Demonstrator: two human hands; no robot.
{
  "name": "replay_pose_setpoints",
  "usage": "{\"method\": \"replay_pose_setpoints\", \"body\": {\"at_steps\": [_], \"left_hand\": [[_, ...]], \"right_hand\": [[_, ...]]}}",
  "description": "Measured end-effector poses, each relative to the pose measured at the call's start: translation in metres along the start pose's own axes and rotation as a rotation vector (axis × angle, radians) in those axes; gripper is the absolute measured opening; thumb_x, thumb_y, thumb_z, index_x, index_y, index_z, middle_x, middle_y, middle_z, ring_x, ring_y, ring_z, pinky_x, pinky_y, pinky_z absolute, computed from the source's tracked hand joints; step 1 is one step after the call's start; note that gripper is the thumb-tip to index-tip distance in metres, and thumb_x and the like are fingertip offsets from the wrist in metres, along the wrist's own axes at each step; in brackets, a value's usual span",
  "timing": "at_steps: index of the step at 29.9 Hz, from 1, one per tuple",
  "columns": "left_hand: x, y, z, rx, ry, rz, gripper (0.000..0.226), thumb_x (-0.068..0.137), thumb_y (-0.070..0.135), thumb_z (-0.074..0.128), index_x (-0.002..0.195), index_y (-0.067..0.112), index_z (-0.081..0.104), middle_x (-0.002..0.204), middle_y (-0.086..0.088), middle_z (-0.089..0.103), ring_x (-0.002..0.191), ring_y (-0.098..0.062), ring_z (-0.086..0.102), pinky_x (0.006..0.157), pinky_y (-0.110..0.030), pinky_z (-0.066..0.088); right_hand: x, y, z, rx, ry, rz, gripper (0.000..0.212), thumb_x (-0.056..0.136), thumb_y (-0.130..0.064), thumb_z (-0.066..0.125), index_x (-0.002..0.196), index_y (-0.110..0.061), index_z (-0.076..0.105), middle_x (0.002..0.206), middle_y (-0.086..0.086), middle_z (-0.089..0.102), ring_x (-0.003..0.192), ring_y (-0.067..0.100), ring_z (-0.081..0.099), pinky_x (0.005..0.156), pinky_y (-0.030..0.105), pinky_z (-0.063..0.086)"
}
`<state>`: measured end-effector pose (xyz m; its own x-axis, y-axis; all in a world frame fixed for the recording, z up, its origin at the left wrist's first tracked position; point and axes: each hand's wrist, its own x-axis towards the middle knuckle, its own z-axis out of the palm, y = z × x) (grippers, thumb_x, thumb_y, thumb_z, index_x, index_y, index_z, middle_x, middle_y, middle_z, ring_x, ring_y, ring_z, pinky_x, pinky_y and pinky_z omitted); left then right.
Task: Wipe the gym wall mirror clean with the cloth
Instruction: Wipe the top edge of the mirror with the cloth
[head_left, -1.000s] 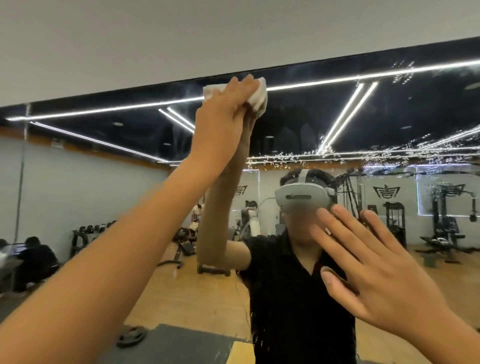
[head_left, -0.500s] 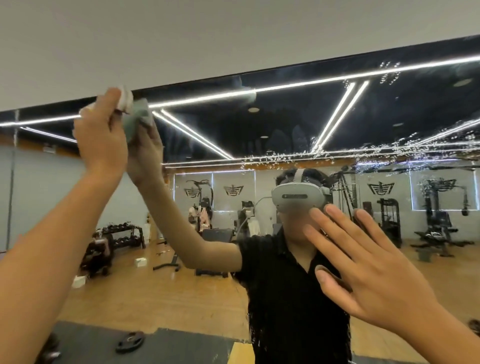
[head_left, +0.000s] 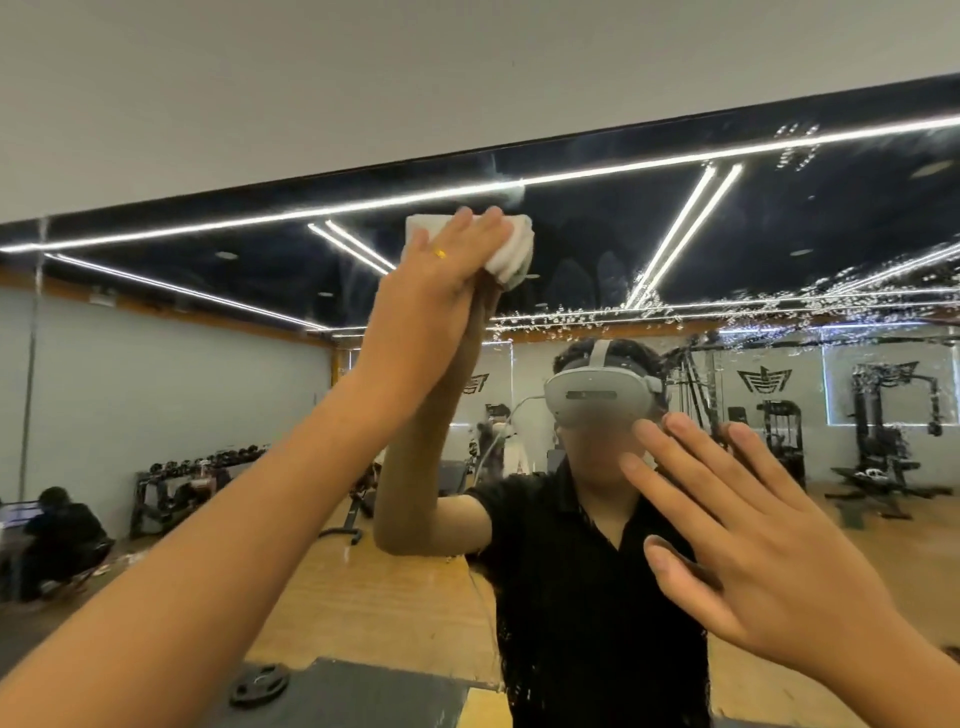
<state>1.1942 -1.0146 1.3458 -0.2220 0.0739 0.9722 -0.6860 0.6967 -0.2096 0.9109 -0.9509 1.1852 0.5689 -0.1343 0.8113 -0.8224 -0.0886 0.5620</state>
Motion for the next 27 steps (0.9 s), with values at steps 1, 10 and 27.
{"method": "replay_pose_setpoints", "body": {"at_steps": [1,10,27], "left_hand": [[0.004,-0.001,-0.003,-0.021,0.033,-0.045,0.042,0.105,0.021,0.046,0.144,0.012,0.058,0.149,-0.013,0.055,0.142,-0.029,0.048,0.120,-0.042,0.039],[-0.034,-0.068,-0.042,0.049,0.211,-0.289,0.039,0.111,0.021,0.045,0.149,0.024,0.053,0.133,-0.012,0.064,0.116,-0.006,0.057,0.099,-0.003,0.039],[-0.061,-0.039,-0.014,0.019,0.180,-0.124,0.043,0.108,0.015,0.048,0.150,0.015,0.052,0.154,-0.009,0.051,0.132,-0.004,0.046,0.116,-0.012,0.032]], "right_hand": [[0.000,0.000,0.000,-0.002,0.002,0.000,0.067,0.095,-0.044,0.053,0.154,-0.013,0.045,0.166,0.011,0.033,0.154,0.030,0.030,0.122,0.058,0.026],[-0.001,0.000,0.000,-0.003,-0.013,-0.001,0.066,0.097,-0.044,0.052,0.155,-0.013,0.044,0.167,0.011,0.031,0.155,0.030,0.028,0.123,0.057,0.025],[0.000,0.000,0.002,0.004,-0.006,-0.003,0.067,0.097,-0.044,0.051,0.156,-0.013,0.043,0.167,0.012,0.031,0.155,0.030,0.027,0.124,0.057,0.024]]}}
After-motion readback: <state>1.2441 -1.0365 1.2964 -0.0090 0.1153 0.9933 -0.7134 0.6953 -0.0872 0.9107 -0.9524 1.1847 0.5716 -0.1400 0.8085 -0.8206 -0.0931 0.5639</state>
